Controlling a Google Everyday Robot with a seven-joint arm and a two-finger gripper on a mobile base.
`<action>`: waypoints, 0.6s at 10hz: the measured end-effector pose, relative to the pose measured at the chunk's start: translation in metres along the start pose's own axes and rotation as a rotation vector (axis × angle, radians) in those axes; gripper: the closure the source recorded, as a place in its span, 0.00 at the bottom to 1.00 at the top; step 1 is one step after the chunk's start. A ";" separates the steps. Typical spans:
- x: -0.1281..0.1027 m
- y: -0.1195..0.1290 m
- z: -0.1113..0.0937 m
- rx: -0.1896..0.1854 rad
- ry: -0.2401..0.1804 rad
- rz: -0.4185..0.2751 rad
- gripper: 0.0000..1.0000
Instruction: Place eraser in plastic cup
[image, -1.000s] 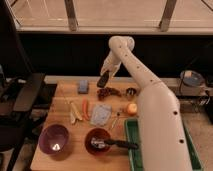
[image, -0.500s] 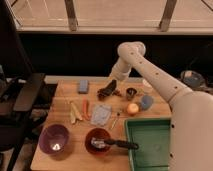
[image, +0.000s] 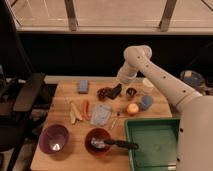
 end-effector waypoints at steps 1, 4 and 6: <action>0.001 0.001 -0.001 0.001 0.001 0.002 1.00; 0.010 0.008 -0.005 -0.018 0.040 0.057 1.00; 0.027 0.034 -0.013 -0.046 0.075 0.126 1.00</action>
